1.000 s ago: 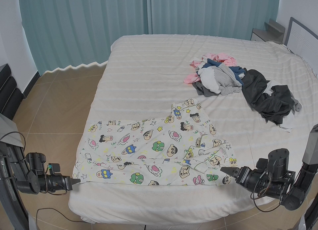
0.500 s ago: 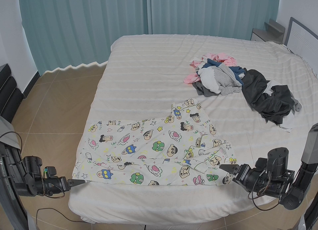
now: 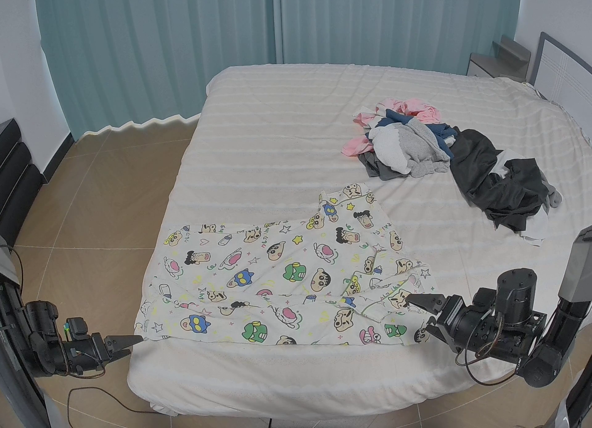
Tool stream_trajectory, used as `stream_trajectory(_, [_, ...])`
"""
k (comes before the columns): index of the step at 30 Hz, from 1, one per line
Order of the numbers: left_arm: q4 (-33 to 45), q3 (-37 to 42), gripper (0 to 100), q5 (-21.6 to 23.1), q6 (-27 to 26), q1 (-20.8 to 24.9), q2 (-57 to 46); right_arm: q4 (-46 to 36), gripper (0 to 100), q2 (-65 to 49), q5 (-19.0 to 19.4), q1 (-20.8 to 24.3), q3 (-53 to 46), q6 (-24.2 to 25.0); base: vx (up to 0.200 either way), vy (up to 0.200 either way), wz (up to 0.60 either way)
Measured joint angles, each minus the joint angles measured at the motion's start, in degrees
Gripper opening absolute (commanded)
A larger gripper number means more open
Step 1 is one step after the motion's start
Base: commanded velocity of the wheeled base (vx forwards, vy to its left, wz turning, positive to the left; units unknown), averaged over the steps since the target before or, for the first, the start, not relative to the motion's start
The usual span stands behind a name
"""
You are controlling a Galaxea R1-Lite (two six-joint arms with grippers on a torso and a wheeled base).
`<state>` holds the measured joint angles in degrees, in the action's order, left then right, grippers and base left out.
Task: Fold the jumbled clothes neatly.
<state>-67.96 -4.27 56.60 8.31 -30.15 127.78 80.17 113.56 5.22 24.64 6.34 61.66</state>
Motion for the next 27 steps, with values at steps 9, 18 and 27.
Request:
stream_trajectory(9, [-1.6, 0.4, 100, 0.2, -1.3, -1.0, 0.6, -7.8, 100, 0.0, 0.1, 0.9, 7.0, 0.4, 0.000, 0.000, 0.00])
stream_trajectory(18, [-2.1, 0.8, 100, 0.2, -6.6, -1.1, 2.8, -14.6, 100, 3.6, -1.0, 1.6, 16.0, 0.4, 0.000, 0.000, 0.00])
stream_trajectory(27, [-2.3, 0.8, 100, 0.2, -7.1, -1.1, 3.8, -15.2, 100, 11.7, -1.7, 2.2, 19.7, -0.1, 0.000, 0.000, 0.00])
